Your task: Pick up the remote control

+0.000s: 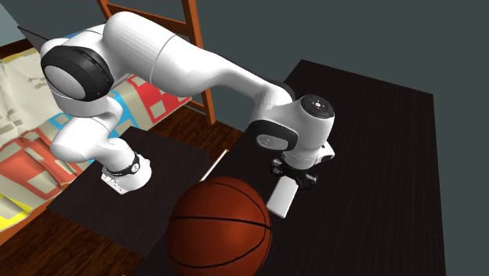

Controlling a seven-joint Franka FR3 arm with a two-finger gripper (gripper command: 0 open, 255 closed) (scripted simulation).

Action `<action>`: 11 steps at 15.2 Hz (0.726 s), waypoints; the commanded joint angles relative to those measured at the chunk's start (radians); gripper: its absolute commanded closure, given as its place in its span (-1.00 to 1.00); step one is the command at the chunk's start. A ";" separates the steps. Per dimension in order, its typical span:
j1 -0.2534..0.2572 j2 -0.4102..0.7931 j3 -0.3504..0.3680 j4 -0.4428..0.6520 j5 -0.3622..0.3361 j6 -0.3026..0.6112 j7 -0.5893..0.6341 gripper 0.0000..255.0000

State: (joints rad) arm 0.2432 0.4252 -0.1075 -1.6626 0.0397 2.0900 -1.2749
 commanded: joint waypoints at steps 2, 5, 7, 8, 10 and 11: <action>0.000 0.001 0.000 -0.001 0.000 0.002 0.000 1.00; 0.000 0.001 0.000 -0.001 0.000 0.002 0.000 1.00; 0.000 0.001 0.000 -0.001 0.000 0.002 0.000 1.00; 0.000 0.001 0.000 -0.001 0.000 0.002 0.000 1.00; 0.000 -0.005 0.000 0.004 -0.001 -0.009 0.000 1.00; 0.000 -0.010 -0.001 0.010 -0.001 -0.020 0.001 1.00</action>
State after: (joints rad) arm 0.2434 0.4219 -0.1077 -1.6540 0.0391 2.0784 -1.2743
